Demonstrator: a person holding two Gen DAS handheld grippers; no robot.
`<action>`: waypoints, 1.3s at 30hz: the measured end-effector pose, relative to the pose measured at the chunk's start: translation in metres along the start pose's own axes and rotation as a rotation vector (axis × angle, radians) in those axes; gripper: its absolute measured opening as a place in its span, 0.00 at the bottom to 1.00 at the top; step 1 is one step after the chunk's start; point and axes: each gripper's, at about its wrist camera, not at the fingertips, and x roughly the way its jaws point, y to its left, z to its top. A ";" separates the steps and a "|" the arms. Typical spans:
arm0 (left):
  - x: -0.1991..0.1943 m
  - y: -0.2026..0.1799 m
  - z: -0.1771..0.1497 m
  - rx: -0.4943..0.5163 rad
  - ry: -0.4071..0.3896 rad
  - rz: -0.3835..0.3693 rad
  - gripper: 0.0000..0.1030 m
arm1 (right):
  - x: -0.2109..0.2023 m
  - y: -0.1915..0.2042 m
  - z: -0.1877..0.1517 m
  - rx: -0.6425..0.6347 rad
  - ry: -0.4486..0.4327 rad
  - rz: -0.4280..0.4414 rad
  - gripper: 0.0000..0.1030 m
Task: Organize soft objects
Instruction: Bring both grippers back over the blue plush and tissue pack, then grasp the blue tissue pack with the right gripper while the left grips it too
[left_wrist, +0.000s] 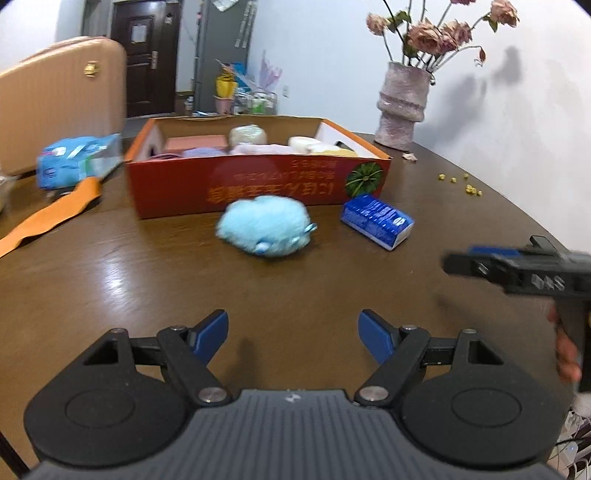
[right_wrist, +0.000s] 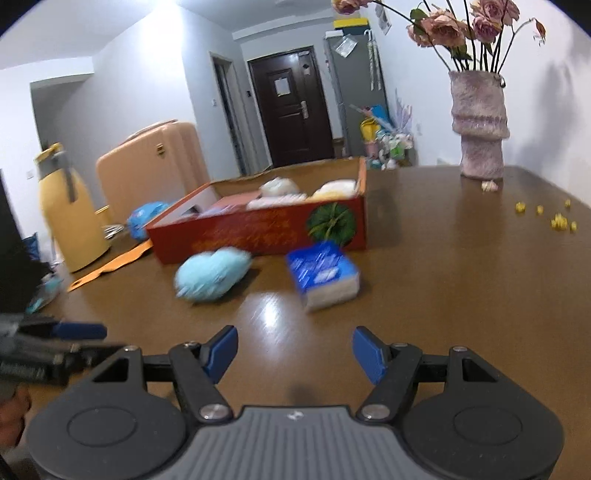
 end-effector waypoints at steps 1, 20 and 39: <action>0.008 -0.002 0.004 0.002 0.004 -0.008 0.77 | 0.011 -0.002 0.008 -0.013 -0.002 -0.020 0.66; 0.027 0.013 0.015 -0.105 0.020 -0.077 0.77 | 0.016 0.017 0.011 0.029 0.058 0.176 0.26; 0.064 -0.019 0.028 -0.216 0.161 -0.327 0.28 | 0.051 -0.029 0.012 0.198 0.127 0.163 0.19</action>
